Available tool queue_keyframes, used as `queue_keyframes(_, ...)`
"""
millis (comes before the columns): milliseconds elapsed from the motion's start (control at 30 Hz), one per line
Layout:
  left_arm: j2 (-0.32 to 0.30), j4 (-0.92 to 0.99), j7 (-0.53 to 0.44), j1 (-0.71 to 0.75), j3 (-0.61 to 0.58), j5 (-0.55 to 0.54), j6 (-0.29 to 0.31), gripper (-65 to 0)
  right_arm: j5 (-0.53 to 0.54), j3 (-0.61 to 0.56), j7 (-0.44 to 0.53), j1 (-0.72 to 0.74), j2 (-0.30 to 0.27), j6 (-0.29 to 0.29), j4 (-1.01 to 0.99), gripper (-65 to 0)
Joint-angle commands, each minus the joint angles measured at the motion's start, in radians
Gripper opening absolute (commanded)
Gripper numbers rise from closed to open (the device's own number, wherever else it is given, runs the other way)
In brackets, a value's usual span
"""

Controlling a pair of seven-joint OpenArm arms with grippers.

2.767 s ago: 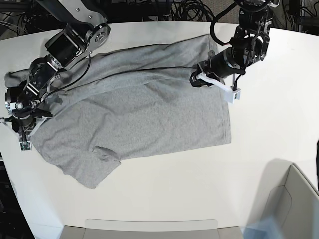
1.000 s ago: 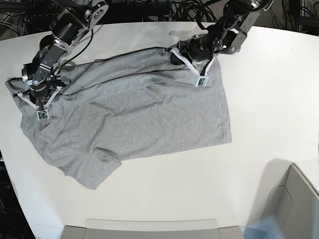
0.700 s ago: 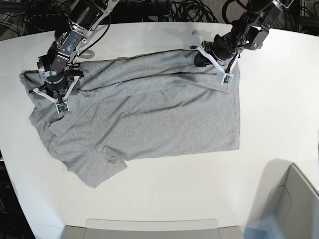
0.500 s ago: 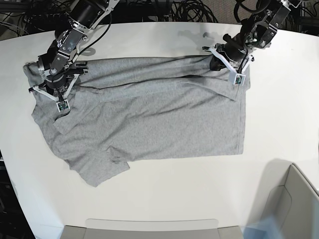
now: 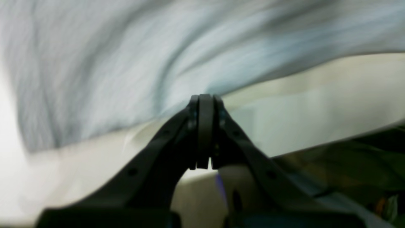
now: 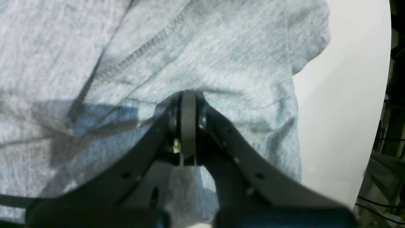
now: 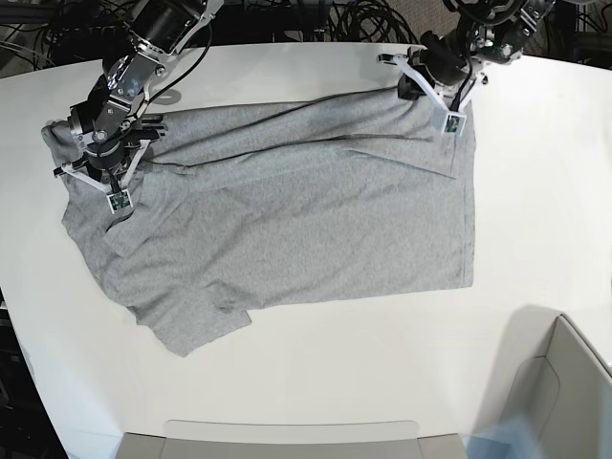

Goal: Fold the T-shirt properly
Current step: 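Pull the shirt edges outward with both grippers to straighten it, then move both grippers to the hem corners and grasp them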

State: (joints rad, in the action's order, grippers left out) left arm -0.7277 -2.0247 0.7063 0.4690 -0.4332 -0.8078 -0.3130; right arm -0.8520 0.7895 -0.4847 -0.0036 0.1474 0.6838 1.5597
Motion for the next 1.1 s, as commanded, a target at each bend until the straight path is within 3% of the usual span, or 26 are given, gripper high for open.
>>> queue_keyframes(0, -0.01, -0.011, -0.014, -0.005, 0.032, 0.018, -0.012, -65.0, -0.028, 0.005, -0.047, -0.005, -0.004, 0.014, -0.002, -65.0)
queue_keyframes(167, 0.053, -0.014, -0.014, -0.011, 0.172, -0.015, -0.007, -65.0, -0.026, 0.005, -0.047, -0.005, -0.002, 0.014, -0.002, -65.0)
queue_keyframes(333, 0.087, -0.014, -0.003, -0.148, 0.268, -0.244, -0.007, -65.0, -0.026, 0.005, -0.047, -0.002, -0.001, 0.014, -0.002, -65.0)
queue_keyframes(500, 0.113, -0.011, 0.0, -0.264, 0.268, -0.307, -0.007, -46.6, -0.026, 0.003, -0.047, 0.003, -0.001, 0.014, -0.002, -65.0)
queue_keyframes(567, 0.113, -0.009, 0.037, -0.292, 0.268, -0.33, -0.008, -42.3, -0.026, 0.0, -0.049, 0.004, -0.001, 0.014, 0.002, -65.0)
queue_keyframes(767, 0.122, -0.009, 0.091, -0.319, 0.276, -0.333, -0.007, -44.0, 0.0, 0.006, -0.058, 0.02, -0.001, 0.014, 0.106, -65.0)
queue_keyframes(933, 0.125, -0.009, 0.092, -0.316, 0.276, -0.328, -0.007, -44.0, 0.024, 0.006, -0.24, 0.077, -0.01, 0.014, 0.278, -65.0)
queue_keyframes(1067, 0.125, -0.009, 0.092, -0.315, 0.274, -0.328, -0.007, -44.0, 0.026, -0.003, -0.266, 0.225, -0.039, 0.014, 0.285, -65.0)
